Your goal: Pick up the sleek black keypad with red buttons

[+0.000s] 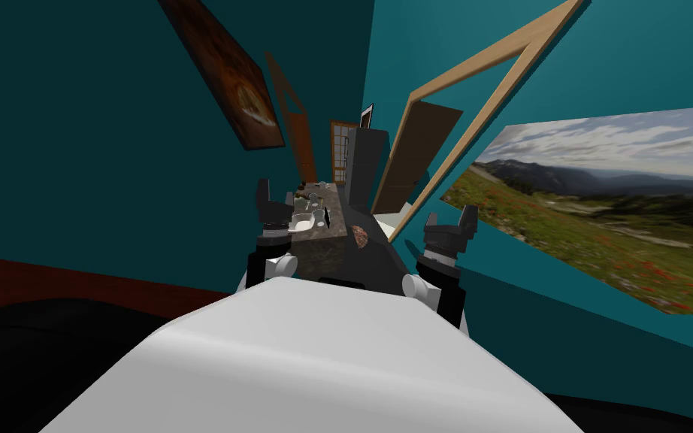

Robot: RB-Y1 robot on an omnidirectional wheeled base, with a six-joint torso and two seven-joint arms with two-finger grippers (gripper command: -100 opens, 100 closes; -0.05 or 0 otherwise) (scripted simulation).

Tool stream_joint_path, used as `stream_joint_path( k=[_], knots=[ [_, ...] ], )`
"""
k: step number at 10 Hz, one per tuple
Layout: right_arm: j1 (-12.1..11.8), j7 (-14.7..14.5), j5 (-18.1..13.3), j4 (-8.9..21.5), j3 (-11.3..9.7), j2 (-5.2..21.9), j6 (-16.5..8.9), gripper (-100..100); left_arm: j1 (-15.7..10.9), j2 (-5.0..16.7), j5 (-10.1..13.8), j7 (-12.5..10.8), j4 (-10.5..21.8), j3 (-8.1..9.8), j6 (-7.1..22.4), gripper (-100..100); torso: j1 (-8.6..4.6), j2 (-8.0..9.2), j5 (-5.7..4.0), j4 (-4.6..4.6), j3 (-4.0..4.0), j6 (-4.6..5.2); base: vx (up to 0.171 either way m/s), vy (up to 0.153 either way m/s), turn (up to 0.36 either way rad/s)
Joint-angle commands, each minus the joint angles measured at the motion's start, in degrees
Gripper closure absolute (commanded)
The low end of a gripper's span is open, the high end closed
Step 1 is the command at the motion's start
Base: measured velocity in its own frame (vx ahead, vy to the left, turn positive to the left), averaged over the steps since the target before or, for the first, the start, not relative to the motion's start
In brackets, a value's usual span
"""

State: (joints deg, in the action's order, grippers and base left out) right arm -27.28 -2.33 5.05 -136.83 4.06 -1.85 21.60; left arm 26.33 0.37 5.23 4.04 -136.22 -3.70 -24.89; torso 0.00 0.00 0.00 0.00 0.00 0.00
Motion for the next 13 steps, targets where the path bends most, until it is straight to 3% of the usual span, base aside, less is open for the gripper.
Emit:
stream_joint_path(
  k=[1, 7, 13],
  knots=[
    [0.0, 0.0, 0.0, 0.0, 0.0, 0.0, 0.0, 0, -0.27, 1.61, -0.35, 0.36, 0.66, 0.15, 0.03, -100, 0.0, 0.0, 0.0, 0.0, 0.0, 0.0, -0.005, -0.014, 0.013],
    [0.0, 0.0, 0.0, 0.0, -0.01, -0.01, 0.0, 0, -3.32, 7.67, -3.81, 3.96, 7.57, 1.42, 0.35, -100, -0.29, 0.1, -0.06, 0.02, 0.06, 0.01, -0.026, -0.061, 0.022],
    [0.01, 0.0, 0.0, 0.0, -0.01, -0.01, 0.0, 0, -8.7, 10.86, -9.54, 10.05, 18.19, 3.11, 0.83, -100, -0.46, 0.17, -0.11, 0.04, 0.1, 0.01, -0.054, -0.121, 0.027]
  ],
)
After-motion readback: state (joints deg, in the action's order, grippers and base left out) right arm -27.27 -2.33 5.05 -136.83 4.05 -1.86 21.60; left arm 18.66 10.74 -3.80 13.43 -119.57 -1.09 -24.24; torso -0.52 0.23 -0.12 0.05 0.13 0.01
